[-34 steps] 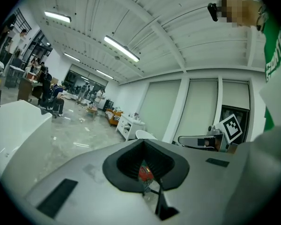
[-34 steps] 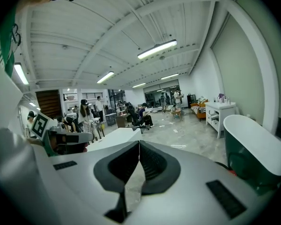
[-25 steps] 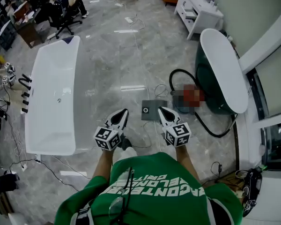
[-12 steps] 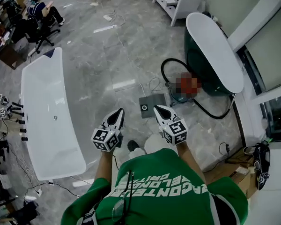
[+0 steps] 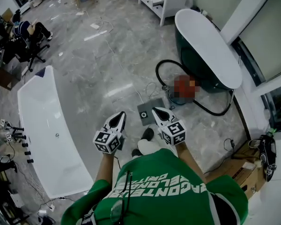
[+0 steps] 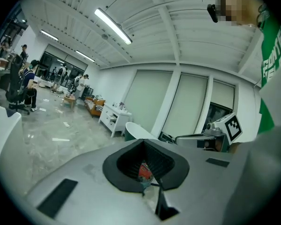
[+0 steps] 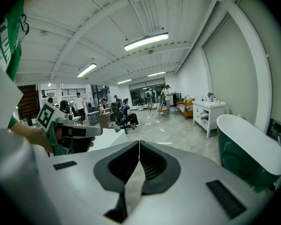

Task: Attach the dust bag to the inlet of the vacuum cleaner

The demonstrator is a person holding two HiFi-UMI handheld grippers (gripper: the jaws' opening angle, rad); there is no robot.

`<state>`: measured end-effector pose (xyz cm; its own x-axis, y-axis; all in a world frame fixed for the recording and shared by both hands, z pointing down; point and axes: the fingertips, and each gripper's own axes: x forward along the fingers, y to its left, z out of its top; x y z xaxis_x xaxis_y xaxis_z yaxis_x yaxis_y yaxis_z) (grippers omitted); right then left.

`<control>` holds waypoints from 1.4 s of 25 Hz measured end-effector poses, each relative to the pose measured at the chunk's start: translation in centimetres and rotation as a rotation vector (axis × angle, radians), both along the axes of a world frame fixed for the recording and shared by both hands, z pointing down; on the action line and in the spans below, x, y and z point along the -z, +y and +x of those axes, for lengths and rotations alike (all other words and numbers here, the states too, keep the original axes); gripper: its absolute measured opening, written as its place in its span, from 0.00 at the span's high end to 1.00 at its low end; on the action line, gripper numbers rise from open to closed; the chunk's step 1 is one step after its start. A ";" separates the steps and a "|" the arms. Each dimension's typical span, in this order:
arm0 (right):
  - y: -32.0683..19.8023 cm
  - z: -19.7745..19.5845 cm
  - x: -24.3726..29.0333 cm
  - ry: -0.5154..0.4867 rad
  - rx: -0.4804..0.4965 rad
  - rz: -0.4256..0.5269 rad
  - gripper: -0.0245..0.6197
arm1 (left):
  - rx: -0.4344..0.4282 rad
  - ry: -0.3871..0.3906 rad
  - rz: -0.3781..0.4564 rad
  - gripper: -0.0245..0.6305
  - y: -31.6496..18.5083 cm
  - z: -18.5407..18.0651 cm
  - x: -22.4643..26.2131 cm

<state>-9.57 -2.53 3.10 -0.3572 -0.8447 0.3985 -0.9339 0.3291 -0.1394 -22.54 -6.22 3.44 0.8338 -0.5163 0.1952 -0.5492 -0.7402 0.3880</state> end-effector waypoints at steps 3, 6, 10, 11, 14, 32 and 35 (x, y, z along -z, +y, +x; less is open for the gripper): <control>-2.3 1.7 0.6 -0.008 -0.017 0.020 0.95 | -0.032 -0.015 0.016 0.96 -2.4 2.1 0.7; -4.3 3.5 1.0 -0.014 -0.040 0.030 0.95 | -0.067 -0.026 0.039 0.96 -4.8 4.4 1.5; -5.8 5.8 1.0 -0.026 -0.061 0.035 0.95 | -0.113 -0.038 0.060 0.96 -6.7 7.6 2.1; -6.1 6.4 0.9 -0.028 -0.068 0.037 0.95 | -0.127 -0.044 0.064 0.96 -7.0 8.4 2.1; -6.9 8.0 0.7 -0.040 -0.086 0.045 0.95 | -0.164 -0.056 0.074 0.96 -7.5 10.6 1.9; -8.4 13.5 -2.1 -0.040 -0.238 0.001 0.95 | -0.334 -0.052 0.065 0.96 -10.2 16.1 -0.3; -9.8 12.8 -2.5 -0.036 -0.255 -0.001 0.95 | -0.353 -0.050 0.062 0.96 -11.5 15.5 -0.6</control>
